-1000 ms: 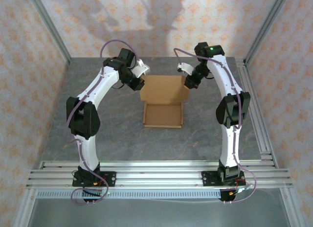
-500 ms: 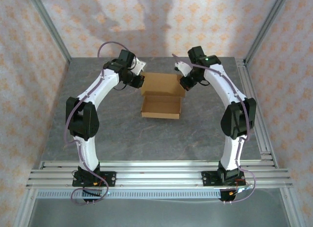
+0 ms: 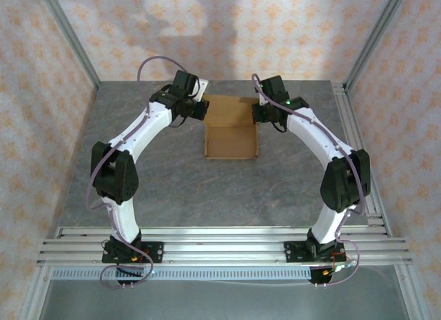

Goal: Fold the paper box

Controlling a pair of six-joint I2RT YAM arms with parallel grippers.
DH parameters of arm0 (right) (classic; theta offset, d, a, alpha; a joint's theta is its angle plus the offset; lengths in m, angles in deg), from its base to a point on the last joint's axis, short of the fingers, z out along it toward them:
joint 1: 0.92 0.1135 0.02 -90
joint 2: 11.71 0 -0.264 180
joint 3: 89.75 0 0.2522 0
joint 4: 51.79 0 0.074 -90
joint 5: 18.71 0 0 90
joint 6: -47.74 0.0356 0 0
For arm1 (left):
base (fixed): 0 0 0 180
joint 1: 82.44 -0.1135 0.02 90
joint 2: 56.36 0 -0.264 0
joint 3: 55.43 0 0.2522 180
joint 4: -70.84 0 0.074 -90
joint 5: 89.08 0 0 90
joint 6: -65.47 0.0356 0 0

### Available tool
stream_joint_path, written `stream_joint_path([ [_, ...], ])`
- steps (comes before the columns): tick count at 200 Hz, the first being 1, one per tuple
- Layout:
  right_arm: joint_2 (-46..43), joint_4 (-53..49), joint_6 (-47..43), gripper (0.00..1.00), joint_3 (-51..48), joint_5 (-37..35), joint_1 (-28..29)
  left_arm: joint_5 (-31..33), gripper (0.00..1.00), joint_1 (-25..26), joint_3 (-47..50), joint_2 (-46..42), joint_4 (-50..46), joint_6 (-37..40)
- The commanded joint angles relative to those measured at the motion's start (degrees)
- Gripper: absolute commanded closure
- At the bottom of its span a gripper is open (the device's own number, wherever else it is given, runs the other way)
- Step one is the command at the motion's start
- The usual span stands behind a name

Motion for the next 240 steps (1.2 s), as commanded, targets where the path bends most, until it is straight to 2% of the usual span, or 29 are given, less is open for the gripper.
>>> stream_joint_path([
  [1, -2.98, 11.44, 11.48, 1.0, -3.28, -4.87, 0.75, 1.73, 1.0, 0.18, 0.89, -0.97, 2.39, -5.27],
  [49, -4.78, 24.05, 20.26, 1.0, -11.91, -11.39, 2.08, 2.56, 1.0, 1.68, 0.8, 1.01, 6.35, -11.89],
  [114, -4.4, 32.73, 18.55, 1.0, -17.04, -21.03, 5.59, 5.19, 1.0, 3.43, 1.62, 4.69, 10.1, -12.23],
  [240, -7.21, 49.04, 16.89, 1.0, -31.09, -20.5, 6.84, 6.85, 1.0, 5.64, 6.81, 4.59, 14.8, -15.13],
])
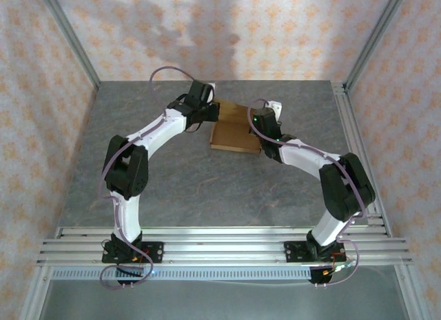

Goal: Fold the paper box

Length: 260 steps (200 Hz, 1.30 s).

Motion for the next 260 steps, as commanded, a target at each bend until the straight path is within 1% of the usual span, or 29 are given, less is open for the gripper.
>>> stream_joint_path([
  [1, -2.71, 8.62, -1.06, 1.0, -1.98, 0.32, 1.09, 0.27, 1.0, 1.24, 2.94, -1.06, 0.95, -1.97],
  [27, -3.77, 12.45, -2.52, 1.0, -4.82, 0.59, 1.58, 1.76, 1.0, 2.15, 5.88, -2.56, 3.21, -1.72],
  [64, -4.84, 17.51, -4.31, 1.0, -9.23, 0.4, 2.36, 3.4, 1.0, 3.27, 12.71, -3.76, 9.73, -2.34],
  [69, -5.0, 18.13, -4.5, 1.0, -9.83, 0.4, 2.4, 3.54, 1.0, 3.41, 13.55, -5.5, 10.44, -2.58],
  [98, -5.57, 21.5, -7.15, 1.0, -12.71, -0.23, 3.6, 3.97, 1.0, 3.87, 18.28, -7.21, 14.53, -3.21],
  [120, -4.99, 25.02, -7.9, 1.0, -14.68, 1.17, 3.96, 4.4, 1.0, 3.98, 21.53, -7.82, 17.76, -2.79],
  [152, -3.51, 31.54, -8.61, 0.98, -17.68, 2.21, 4.03, 4.57, 1.0, 3.99, 23.85, -7.85, 19.44, -2.48],
  [162, -3.63, 32.77, -8.73, 0.96, -18.4, 2.63, 4.0, 4.64, 0.99, 4.02, 24.14, -8.04, 19.47, -2.34],
  [169, -3.91, 33.49, -8.98, 0.93, -18.89, 3.02, 4.01, 4.66, 0.99, 4.01, 24.39, -8.19, 19.56, -2.35],
  [175, -4.13, 34.03, -9.29, 0.88, -19.22, 3.61, 4.03, 4.74, 0.99, 4.07, 24.65, -8.37, 19.68, -2.33],
  [185, -4.94, 34.88, -9.9, 0.77, -19.84, 4.58, 4.05, 4.78, 0.99, 4.07, 24.84, -8.48, 19.68, -2.2],
  [194, -5.73, 35.83, -10.27, 0.69, -20.6, 5.15, 4.01, 5.07, 0.99, 4.11, 24.84, -8.55, 19.36, -2.03],
  [206, -6.88, 37.14, -11.34, 0.52, -21.64, 5.64, 4.01, 5.16, 0.99, 4.16, 24.85, -8.66, 19.24, -2.08],
  [225, -8.84, 38.75, -12.75, 0.35, -23.54, 6.18, 4.02, 4.63, 0.99, 4.15, 24.41, -8.64, 18.66, -2.34],
  [233, -9.78, 39.31, -13.13, 0.3, -24.52, 6.45, 4.01, 4.65, 0.99, 4.17, 24.07, -8.56, 18.25, -2.37],
  [243, -11.27, 39.52, -13.13, 0.28, -25.75, 6.09, 4.01, 4.81, 0.99, 4.29, 23.7, -8.5, 17.69, -2.21],
  [260, -14.56, 39.68, -13.58, 0.2, -28.04, 5.46, 4.01, 5.23, 0.99, 4.54, 23.09, -8.42, 16.7, -1.76],
])
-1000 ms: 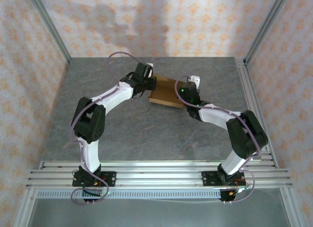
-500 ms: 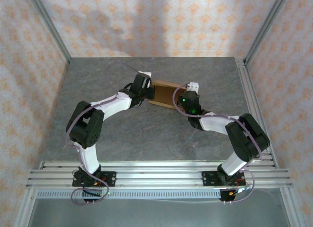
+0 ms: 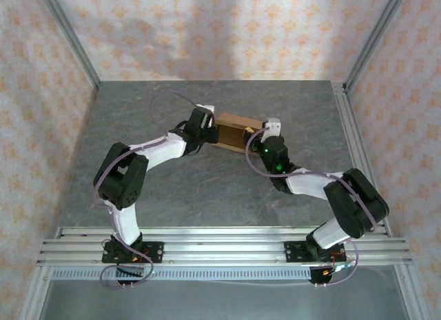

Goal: Fold the paper box

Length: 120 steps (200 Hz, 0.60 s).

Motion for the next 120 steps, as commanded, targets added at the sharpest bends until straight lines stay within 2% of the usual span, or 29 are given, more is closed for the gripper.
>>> stream_joint_path([
  [1, -4.8, 3.89, -1.14, 0.19, -3.06, 0.17, 0.16, 0.93, 0.99, 0.57, -1.02, -1.18, -2.72, 0.47],
  [29, -11.59, 5.72, -0.55, 0.15, -7.41, 0.39, 0.16, 1.12, 0.99, 0.73, -1.37, -1.16, -3.44, 0.94],
  [48, -16.4, 0.73, -0.25, 0.14, -7.19, -0.02, 0.16, 1.17, 0.97, 0.71, -1.37, -1.27, -3.71, 1.31],
  [80, -20.13, -9.61, 2.2, 0.14, -2.65, -1.62, 0.12, 1.03, 0.79, 0.77, -0.42, -2.34, -3.55, 1.7],
  [103, -17.85, -23.62, 4.93, 0.13, 5.45, -3.59, -0.3, 2.33, 0.67, 0.92, 1.75, -4.4, -2.33, 1.62],
  [120, -14.62, -28.04, 6.75, 0.13, 9.16, -3.84, -1.19, 3.04, 0.57, 0.95, 3.78, -6.61, -1.77, 1.71],
])
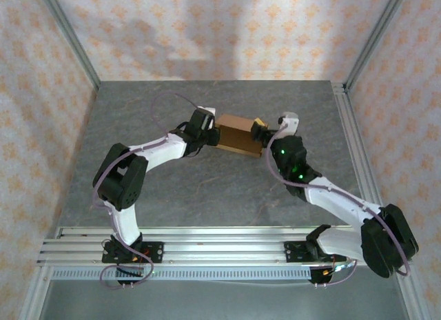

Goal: Fold the paper box

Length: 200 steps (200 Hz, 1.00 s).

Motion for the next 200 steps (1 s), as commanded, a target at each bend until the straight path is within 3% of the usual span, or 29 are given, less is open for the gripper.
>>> stream_joint_path([
  [1, 3.25, -12.22, 3.81, 0.13, 5.35, -1.91, -1.15, 2.76, 0.57, 0.58, 2.66, -5.29, 0.27, 0.18],
  [24, 7.4, -17.6, 7.69, 0.13, 9.78, 0.79, -3.97, 2.43, 0.39, 0.6, 5.51, -9.11, 0.32, 0.08],
  [76, 17.35, -27.19, 9.31, 0.13, 17.09, 4.39, -7.79, 6.66, 0.13, 0.58, 15.49, -21.5, 2.62, 0.34],
  [97, 20.44, -28.14, 9.33, 0.13, 17.51, 5.52, -8.51, 8.01, 0.09, -0.31, 17.48, -26.21, 3.62, -1.35],
  [117, 23.51, -28.46, 8.58, 0.13, 17.31, 7.03, -8.52, 2.51, 0.06, -4.06, 15.39, -26.61, 1.36, -5.3],
  [140, 26.32, -27.38, 8.09, 0.13, 16.1, 8.79, -8.5, -0.89, 0.05, -7.01, 9.26, -22.77, -5.41, -8.71],
  [200, 31.2, -28.33, 4.97, 0.19, 17.0, 12.7, -8.91, -9.45, 0.09, -8.13, -3.62, -8.0, -12.84, -7.63],
])
